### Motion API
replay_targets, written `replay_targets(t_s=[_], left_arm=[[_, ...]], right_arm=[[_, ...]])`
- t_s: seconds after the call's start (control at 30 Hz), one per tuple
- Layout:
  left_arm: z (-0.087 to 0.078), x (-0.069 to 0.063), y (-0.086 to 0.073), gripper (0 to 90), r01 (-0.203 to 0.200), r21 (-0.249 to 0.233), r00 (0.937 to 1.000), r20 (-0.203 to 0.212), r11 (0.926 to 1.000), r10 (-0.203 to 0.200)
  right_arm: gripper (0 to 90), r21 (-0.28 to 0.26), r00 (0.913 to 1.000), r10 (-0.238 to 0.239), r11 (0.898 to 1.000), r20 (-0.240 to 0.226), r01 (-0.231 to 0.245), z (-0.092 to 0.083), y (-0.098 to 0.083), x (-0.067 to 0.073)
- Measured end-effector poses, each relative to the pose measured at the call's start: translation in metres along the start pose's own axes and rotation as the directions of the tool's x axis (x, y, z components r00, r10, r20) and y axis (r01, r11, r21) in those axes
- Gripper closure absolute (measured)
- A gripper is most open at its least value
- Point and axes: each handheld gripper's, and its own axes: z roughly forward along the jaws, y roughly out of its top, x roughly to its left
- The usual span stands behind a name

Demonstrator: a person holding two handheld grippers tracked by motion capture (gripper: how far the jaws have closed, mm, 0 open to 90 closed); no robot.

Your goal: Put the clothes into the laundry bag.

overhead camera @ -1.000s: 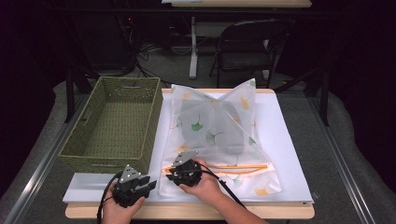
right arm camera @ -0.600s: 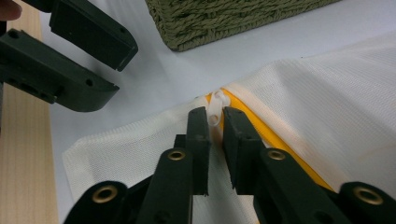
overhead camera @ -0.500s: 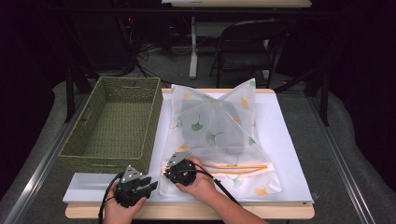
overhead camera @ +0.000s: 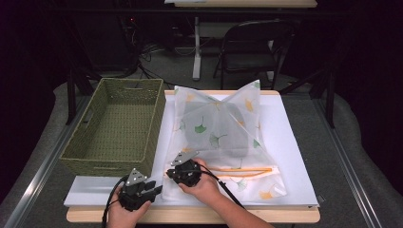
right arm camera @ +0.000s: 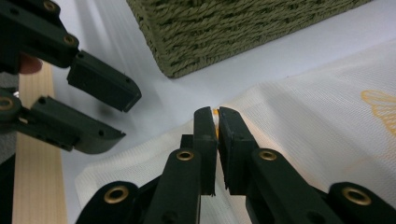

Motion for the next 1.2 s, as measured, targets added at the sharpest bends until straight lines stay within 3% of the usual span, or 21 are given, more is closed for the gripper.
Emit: replay_targets(t_s=[0.1, 0.23, 0.53, 0.8, 0.87, 1.0, 1.2], left_arm=[[0.001, -0.001, 0.000, 64.0, 0.000, 0.004, 1.0000, 0.001, 1.0000, 0.000], [0.000, 0.000, 0.000, 64.0, -0.001, 0.004, 1.0000, 0.000, 1.0000, 0.001], [0.000, 0.000, -0.001, 64.1, 0.002, 0.002, 1.0000, -0.008, 1.0000, -0.002], [0.001, -0.001, -0.001, 63.8, -0.005, 0.007, 1.0000, -0.001, 1.0000, 0.005], [0.001, -0.001, -0.001, 63.5, -0.004, 0.005, 1.0000, -0.001, 1.0000, 0.004], [0.001, -0.001, 0.000, 63.4, 0.001, 0.004, 1.0000, 0.004, 1.0000, -0.001], [0.001, -0.002, 0.000, 63.5, 0.006, 0.004, 1.0000, 0.005, 1.0000, -0.006]], right_arm=[[83.7, 0.000, 0.9999, 0.009, 1.000, -0.009, -0.009, 0.000, 0.001, -0.001], [78.0, 0.022, 0.9990, -0.045, 0.999, -0.003, 0.045, 0.005, 0.000, 0.004], [79.4, 0.065, 0.9881, -0.145, 0.988, 0.052, 0.142, 0.016, -0.001, 0.012], [84.3, 0.055, 0.9949, -0.083, 0.995, 0.056, 0.080, 0.012, 0.000, 0.005], [89.7, 0.044, 0.9962, -0.069, 0.997, 0.054, 0.067, 0.011, 0.000, 0.003], [89.7, 0.037, 0.9996, -0.010, 0.999, 0.027, 0.009, 0.009, -0.001, -0.003], [89.7, 0.029, 0.9998, 0.017, 0.999, 0.013, -0.018, 0.009, -0.001, -0.005]])
